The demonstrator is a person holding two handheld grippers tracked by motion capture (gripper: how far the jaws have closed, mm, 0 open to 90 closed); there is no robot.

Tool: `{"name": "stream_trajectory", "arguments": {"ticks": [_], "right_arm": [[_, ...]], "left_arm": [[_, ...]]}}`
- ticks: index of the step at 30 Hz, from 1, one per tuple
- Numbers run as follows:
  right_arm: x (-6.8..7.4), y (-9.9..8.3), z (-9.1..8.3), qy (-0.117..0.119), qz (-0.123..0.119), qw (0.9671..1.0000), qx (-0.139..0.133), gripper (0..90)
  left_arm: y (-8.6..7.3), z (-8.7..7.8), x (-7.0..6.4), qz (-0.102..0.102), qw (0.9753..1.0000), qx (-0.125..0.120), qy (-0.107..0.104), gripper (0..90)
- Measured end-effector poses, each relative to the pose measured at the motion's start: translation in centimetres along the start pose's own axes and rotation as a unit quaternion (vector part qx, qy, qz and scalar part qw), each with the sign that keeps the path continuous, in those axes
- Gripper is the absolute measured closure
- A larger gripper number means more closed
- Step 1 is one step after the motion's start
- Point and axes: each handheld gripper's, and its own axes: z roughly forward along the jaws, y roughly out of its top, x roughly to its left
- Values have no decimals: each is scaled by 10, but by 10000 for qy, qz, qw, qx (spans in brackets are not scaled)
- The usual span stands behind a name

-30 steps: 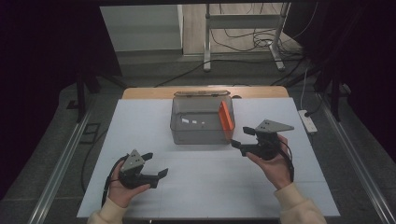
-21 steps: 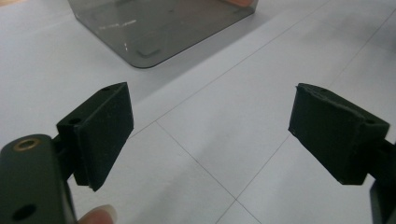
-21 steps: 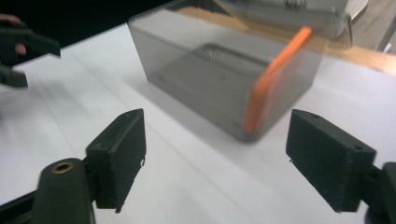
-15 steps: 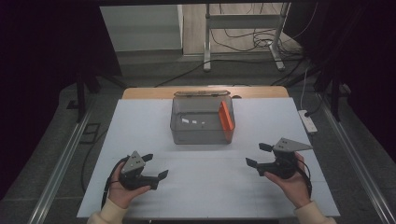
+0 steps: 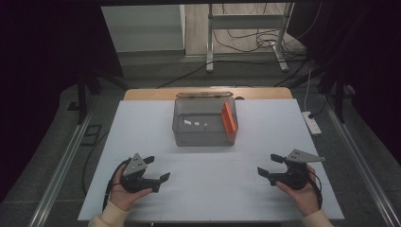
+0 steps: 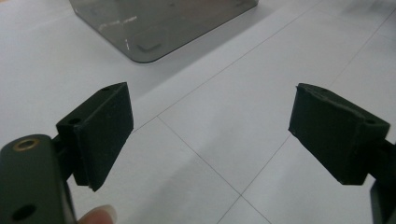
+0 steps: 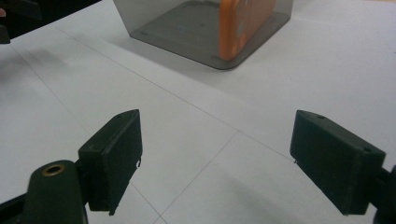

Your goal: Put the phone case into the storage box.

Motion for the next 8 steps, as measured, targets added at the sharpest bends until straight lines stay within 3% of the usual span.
{"name": "stream_trajectory", "arguments": {"ticks": [8], "right_arm": [[0,-2,2,55,-56,9999,79,173]], "left_arm": [[1,-1,1,-4,10000,-39,-7,137]]}}
